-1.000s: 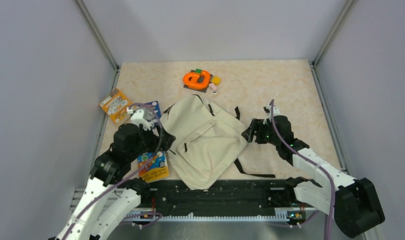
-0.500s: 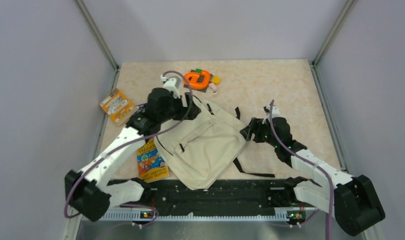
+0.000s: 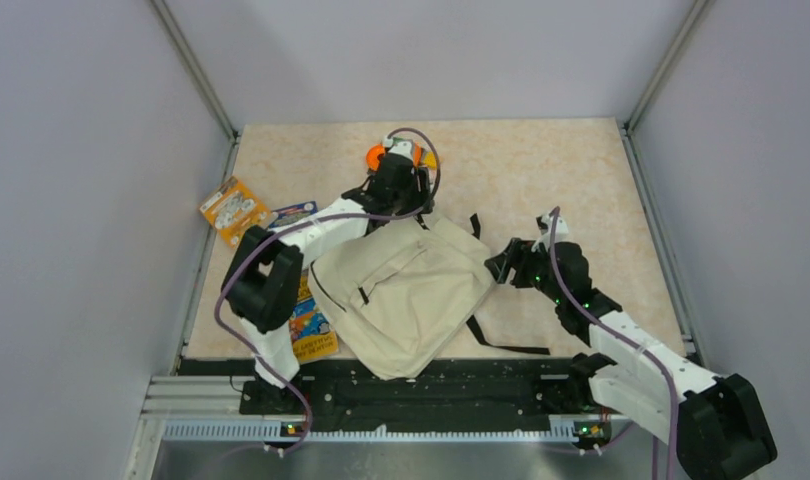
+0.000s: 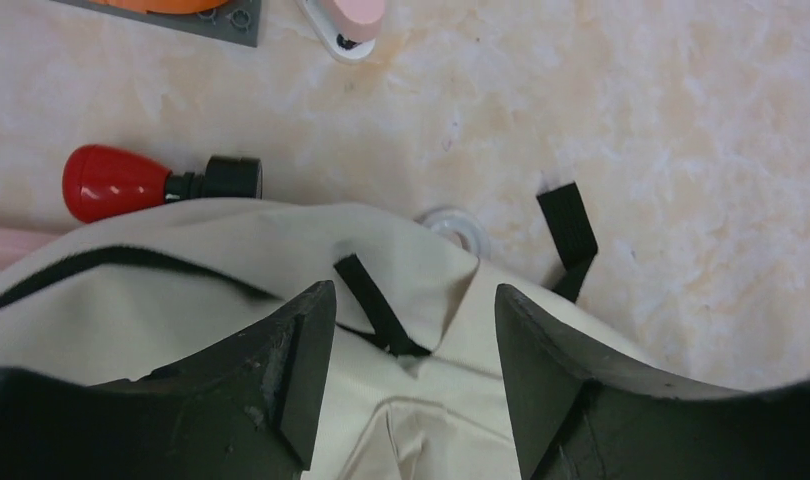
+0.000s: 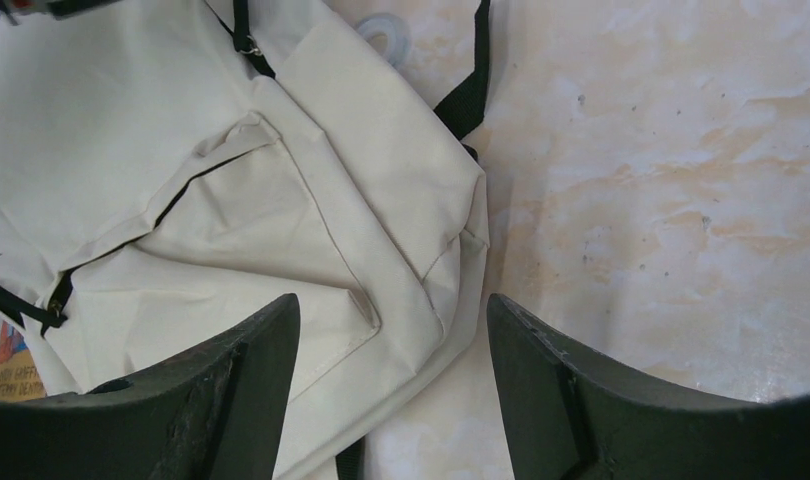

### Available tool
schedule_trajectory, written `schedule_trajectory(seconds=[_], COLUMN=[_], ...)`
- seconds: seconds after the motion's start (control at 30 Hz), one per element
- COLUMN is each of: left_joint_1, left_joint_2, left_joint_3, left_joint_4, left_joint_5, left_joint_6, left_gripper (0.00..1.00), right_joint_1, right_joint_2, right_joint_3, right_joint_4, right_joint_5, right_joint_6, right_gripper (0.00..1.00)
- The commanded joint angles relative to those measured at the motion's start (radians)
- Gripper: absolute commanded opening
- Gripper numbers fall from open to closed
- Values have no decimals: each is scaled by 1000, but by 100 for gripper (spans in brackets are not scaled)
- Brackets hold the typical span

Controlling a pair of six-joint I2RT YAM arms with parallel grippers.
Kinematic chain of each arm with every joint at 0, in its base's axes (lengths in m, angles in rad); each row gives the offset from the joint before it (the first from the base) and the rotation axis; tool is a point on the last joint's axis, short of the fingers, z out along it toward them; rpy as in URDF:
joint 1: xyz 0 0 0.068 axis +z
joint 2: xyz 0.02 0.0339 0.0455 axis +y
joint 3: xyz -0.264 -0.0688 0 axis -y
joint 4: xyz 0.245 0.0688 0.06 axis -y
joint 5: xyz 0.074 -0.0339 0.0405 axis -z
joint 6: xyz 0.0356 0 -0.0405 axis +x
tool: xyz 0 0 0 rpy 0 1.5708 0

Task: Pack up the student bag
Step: Unzip the student bag at the center of the board.

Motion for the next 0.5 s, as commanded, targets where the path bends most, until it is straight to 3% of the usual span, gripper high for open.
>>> schedule_trajectory(seconds=[0.0,0.27,0.47], left_joint_1=[-29,-90,-110], left_joint_2=[110,182,190], left_joint_3=[132,200,188], left_joint_4=[27,-35,-77], left_joint_5=[-125,-322,-386], left_joint_6=[-8,41,16], left_gripper=[62,58,56], right_joint_1=[14,14,14], right_joint_2=[-53,-92,-96], right_joint_3=[-2,-6,-4], right_joint_4=[3,-7,-9], right_joint_5=[17,-13,-26], right_joint_6=[-12,-11,-8], right_gripper=[67,67,68])
